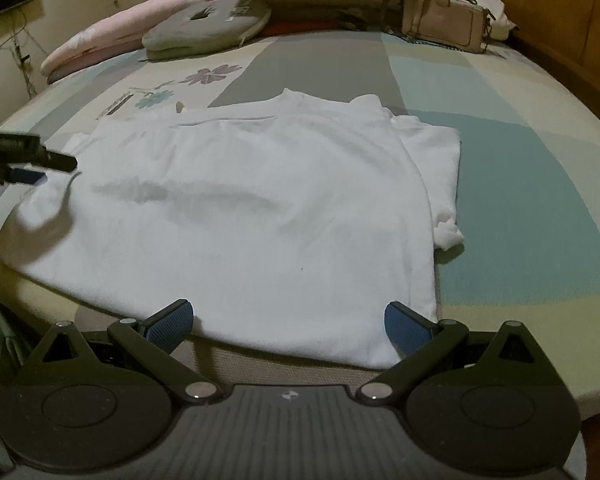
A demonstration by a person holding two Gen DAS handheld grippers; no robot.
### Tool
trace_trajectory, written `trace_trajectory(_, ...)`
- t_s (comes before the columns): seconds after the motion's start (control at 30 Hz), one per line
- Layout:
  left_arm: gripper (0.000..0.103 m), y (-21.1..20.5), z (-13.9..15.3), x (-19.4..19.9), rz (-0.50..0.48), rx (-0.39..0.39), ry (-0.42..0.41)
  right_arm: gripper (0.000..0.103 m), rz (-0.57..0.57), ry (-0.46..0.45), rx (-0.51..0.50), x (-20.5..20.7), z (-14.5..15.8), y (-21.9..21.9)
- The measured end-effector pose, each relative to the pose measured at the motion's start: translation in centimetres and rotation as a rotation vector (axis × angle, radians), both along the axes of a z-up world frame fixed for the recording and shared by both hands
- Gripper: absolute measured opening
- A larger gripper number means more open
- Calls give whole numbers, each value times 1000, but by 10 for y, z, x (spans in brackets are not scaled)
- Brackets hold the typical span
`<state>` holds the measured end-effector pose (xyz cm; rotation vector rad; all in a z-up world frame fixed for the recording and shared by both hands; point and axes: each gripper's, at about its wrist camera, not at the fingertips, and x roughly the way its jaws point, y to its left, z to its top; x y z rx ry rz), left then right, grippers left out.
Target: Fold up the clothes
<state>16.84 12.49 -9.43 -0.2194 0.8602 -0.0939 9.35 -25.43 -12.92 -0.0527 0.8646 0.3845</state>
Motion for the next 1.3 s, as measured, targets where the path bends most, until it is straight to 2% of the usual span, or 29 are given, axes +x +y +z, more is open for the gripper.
trace_trajectory(0.07, 94, 0, 8, -2, -2, -2, -30, 103, 2, -2, -2, 1, 0, 1)
trace_trajectory(0.17, 95, -11, 14, 2, -43, 39, -57, 103, 3, -5, -12, 2, -1, 3)
trace_trajectory(0.27, 95, -22, 3, 12, -74, 58, -18, 103, 10, -11, -35, 1, -2, 6)
trace_trajectory(0.43, 95, -23, -19, 20, -56, 71, 52, 103, 17, -16, -48, 0, -3, 7)
trace_trajectory(0.6, 95, -23, -12, 17, -61, 76, 43, 103, 12, -16, -58, 0, -3, 9)
trace_trajectory(0.73, 95, -28, 1, 12, -77, 93, 5, 103, 7, -16, -69, -1, -3, 13)
trace_trajectory(0.83, 95, -32, 7, 10, -83, 114, -14, 103, -7, 11, -57, 3, 2, 12)
trace_trajectory(0.97, 95, -35, 11, 8, -107, 111, -38, 103, -36, -4, 45, 12, 19, 5)
trace_trajectory(1.17, 95, -36, -2, 22, -124, 85, -14, 103, -39, -114, 162, 49, 44, 5)
trace_trajectory(1.3, 95, -33, -16, 27, -116, 64, 21, 103, -34, -79, 237, 86, 36, 9)
